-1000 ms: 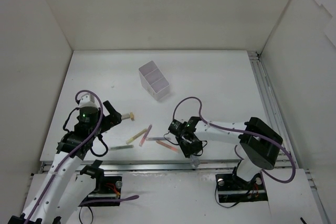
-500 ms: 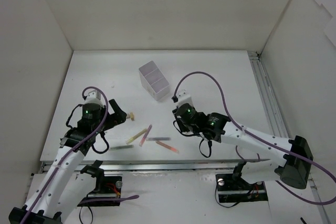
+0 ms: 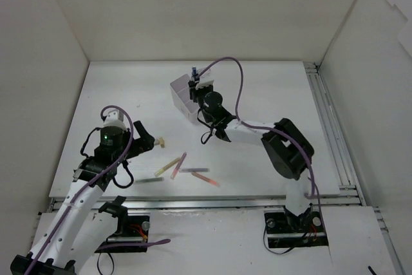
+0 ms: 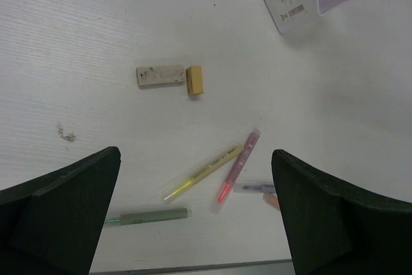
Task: Sort the stationery into containers
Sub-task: Place the stationery in the storage box.
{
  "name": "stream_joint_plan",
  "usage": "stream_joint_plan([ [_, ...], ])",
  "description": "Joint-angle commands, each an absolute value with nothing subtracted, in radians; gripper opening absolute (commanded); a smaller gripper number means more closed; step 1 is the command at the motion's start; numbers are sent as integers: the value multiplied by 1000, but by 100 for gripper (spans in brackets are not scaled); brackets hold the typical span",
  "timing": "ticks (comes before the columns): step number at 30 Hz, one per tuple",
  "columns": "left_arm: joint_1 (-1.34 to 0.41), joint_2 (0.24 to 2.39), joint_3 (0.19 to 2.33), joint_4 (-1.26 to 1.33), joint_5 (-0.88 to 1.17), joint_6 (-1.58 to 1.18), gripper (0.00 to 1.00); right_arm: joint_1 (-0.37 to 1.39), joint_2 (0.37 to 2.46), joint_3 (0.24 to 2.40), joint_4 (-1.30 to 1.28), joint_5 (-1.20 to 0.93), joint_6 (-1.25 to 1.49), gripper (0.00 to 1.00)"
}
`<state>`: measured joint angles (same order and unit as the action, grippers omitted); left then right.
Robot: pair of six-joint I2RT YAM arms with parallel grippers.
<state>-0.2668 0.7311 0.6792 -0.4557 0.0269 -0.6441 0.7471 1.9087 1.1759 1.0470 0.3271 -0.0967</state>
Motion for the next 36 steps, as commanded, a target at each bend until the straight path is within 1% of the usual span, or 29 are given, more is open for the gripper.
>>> stream_joint_plan([
  [1,-270,744,719,-417,-35,-620,100,713,2037,1270,1595,332,-123,4],
  [2,-270,747,722,-419,-43,-620,100,700,2078,1304,1724,293,-114,4],
  [5,-270,753,723,-413,-43,-615,100,686,2170,1421,1666,278,-71,6],
  [10,-270,772,723,-400,-37,-609,100,660,2255,1496,1717,216,63,7],
  [21,-270,814,718,-380,-18,-600,100,661,2158,1419,1707,140,83,7],
  [28,-270,805,719,-382,-26,-600,100,666,2151,1456,1720,117,77,8],
  [36,-270,796,716,-388,-31,-597,100,669,2227,1595,1709,106,83,8],
])
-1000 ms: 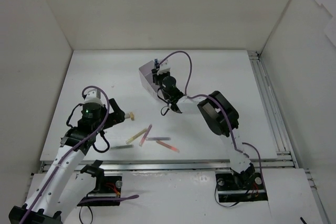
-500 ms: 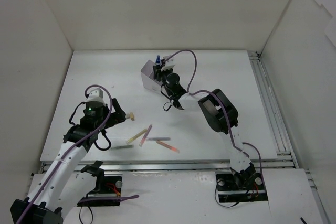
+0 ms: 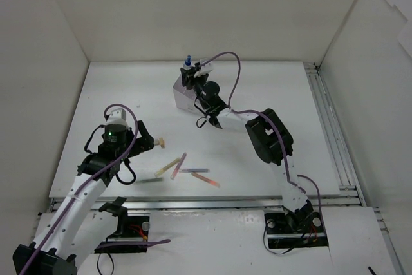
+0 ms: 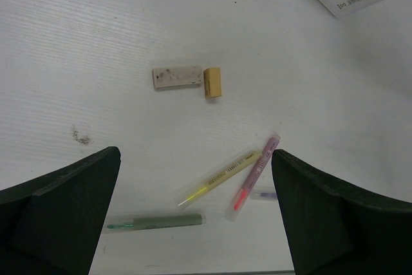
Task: Sort the stationery into containers
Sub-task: Place the stationery in the storage box.
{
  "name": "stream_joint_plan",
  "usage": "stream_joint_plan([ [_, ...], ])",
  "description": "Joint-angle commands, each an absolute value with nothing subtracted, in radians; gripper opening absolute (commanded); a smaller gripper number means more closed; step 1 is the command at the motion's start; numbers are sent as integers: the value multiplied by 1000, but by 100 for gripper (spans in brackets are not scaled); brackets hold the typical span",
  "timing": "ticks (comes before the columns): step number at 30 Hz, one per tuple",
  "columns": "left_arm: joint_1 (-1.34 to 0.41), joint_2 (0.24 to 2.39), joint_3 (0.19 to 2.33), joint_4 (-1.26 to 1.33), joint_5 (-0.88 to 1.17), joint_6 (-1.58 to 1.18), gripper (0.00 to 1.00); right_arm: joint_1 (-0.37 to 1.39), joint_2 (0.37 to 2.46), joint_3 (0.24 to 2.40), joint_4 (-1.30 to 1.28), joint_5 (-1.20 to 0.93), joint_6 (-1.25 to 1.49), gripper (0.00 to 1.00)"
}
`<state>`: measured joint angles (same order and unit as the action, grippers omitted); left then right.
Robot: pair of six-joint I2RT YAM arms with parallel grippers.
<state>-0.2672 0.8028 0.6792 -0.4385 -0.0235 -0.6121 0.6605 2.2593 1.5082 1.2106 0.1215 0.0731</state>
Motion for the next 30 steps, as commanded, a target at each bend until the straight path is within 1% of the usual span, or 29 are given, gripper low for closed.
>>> stream_joint_plan([
  [1,-270,796,716,-388,-32,-597,100,673,2224,1595,1709,107,81,8],
  [5,-270,799,716,-382,-32,-592,100,684,2212,1597,1680,95,46,8],
  [14,-270,813,719,-383,-31,-588,100,687,2281,1629,1663,146,83,9],
  [21,-270,816,721,-382,-32,-586,100,686,2296,1575,1670,206,77,10],
  [23,-270,822,721,-382,-32,-588,100,686,2295,1562,1675,207,84,13],
  [24,-270,827,719,-382,-31,-589,100,687,2296,1559,1677,204,86,18],
  [26,-270,830,721,-379,-28,-592,100,687,2293,1548,1680,195,94,24],
  [27,-270,831,721,-380,-28,-592,100,692,2290,1543,1680,195,94,35],
  [29,-270,833,724,-382,-28,-595,100,698,2280,1529,1681,195,78,45],
  [30,-270,833,727,-383,-28,-595,100,706,2273,1525,1678,195,69,58],
])
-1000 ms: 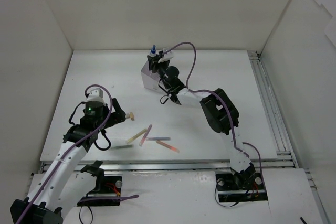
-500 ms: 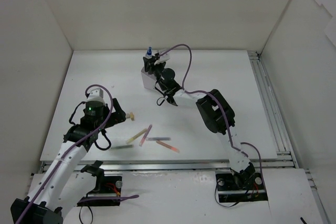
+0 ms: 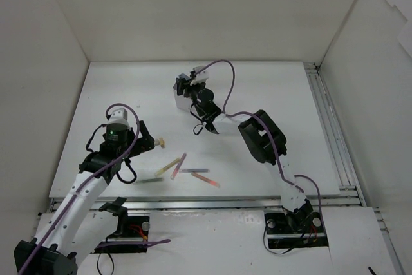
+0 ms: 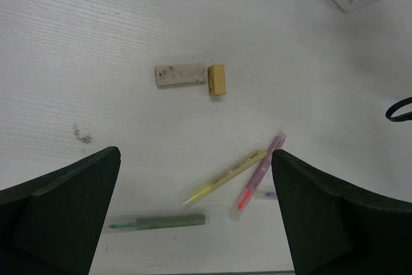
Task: Sort the stationery into containers
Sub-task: Place the stationery in the storage box, then pick up the pen from the corner of the board.
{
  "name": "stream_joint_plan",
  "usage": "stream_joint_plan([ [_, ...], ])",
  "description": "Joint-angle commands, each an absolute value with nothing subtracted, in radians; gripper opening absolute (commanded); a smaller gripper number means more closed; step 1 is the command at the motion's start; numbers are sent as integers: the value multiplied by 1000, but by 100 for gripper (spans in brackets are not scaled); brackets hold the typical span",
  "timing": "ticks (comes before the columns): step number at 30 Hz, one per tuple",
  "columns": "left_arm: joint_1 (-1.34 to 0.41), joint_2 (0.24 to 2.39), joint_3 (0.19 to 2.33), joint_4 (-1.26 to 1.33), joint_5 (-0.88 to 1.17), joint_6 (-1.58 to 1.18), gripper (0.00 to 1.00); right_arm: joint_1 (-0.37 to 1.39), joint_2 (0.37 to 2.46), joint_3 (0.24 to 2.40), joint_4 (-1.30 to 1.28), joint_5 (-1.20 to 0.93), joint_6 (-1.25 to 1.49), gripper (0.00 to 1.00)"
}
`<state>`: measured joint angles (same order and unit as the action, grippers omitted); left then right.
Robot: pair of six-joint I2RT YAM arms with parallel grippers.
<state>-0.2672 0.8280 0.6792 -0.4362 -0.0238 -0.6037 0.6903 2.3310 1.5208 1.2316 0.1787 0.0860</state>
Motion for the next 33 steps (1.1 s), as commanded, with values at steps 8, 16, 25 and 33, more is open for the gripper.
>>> stream_joint_plan([
  [8,-270,827,735,-400,-25,-621,100,736,2125,1447,1623,205,-35,98],
  [16,-270,769,733,-446,-21,-666,100,824,1786,1198,1318,302,-29,98],
  [25,-279,709,715,-535,-40,-709,100,821,1484,1165,203,85,215,98],
  [33,-279,696,629,-453,53,-715,100,844,1358,907,89,-113,232,98],
])
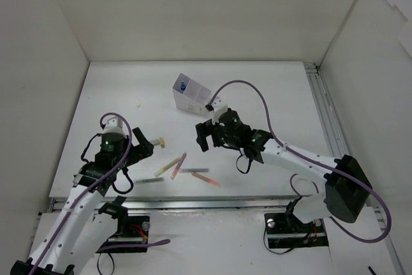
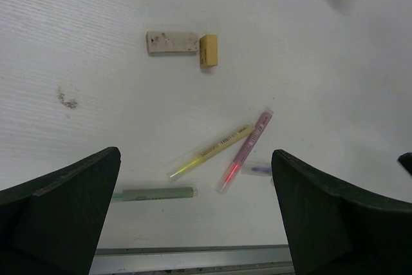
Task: Sort the stationery into containers
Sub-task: Pick up the pen from the corner of the board.
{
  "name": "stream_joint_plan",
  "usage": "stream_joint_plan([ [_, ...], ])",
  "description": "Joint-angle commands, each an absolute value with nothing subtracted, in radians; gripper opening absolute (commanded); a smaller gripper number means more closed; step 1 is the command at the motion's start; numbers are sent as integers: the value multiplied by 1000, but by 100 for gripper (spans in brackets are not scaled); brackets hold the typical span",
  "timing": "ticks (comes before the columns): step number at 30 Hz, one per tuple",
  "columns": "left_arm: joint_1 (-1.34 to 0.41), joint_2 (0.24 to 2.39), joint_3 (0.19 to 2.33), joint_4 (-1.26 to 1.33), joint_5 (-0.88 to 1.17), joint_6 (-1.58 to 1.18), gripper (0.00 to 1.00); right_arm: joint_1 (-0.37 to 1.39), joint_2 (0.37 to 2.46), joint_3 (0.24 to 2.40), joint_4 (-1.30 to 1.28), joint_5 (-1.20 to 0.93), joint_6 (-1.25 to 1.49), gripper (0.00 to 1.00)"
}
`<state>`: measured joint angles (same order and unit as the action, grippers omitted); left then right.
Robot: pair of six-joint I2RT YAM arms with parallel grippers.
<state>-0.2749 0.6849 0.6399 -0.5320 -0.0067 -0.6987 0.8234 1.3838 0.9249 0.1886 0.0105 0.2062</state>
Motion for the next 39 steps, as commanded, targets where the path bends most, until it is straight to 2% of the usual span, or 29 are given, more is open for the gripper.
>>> stream_joint_plan([
  [1,-279,701,620,-433,95,-709,100,880,1361,884,83,-126,224,98],
  [4,-288,735,626,-384,150,-683,100,981,1388,862,52,-94,224,98],
  [13,-343,825,652,-357,140,-649,100,1104,1448,798,-29,-22,319,97],
  [15,-344,836,653,-354,137,-649,100,1106,1460,785,-34,-3,319,93],
  [17,-354,842,661,-353,133,-649,100,1106,1476,781,-44,26,321,86],
  [18,-363,844,664,-353,127,-649,100,1106,1488,778,-46,23,319,78],
  [23,-373,845,676,-354,112,-649,100,1124,1529,770,-43,57,301,71],
  [26,-373,854,689,-356,110,-641,100,1138,1554,775,-44,100,284,57],
  [27,-382,856,696,-359,107,-640,100,1140,1566,773,-44,104,282,47],
  [28,-382,861,698,-360,107,-635,100,1143,1571,776,-43,106,285,44],
  [29,-382,864,703,-360,106,-634,100,1146,1575,776,-44,106,284,35],
  [39,-382,876,707,-353,97,-615,100,1195,1407,756,-52,75,281,10],
])
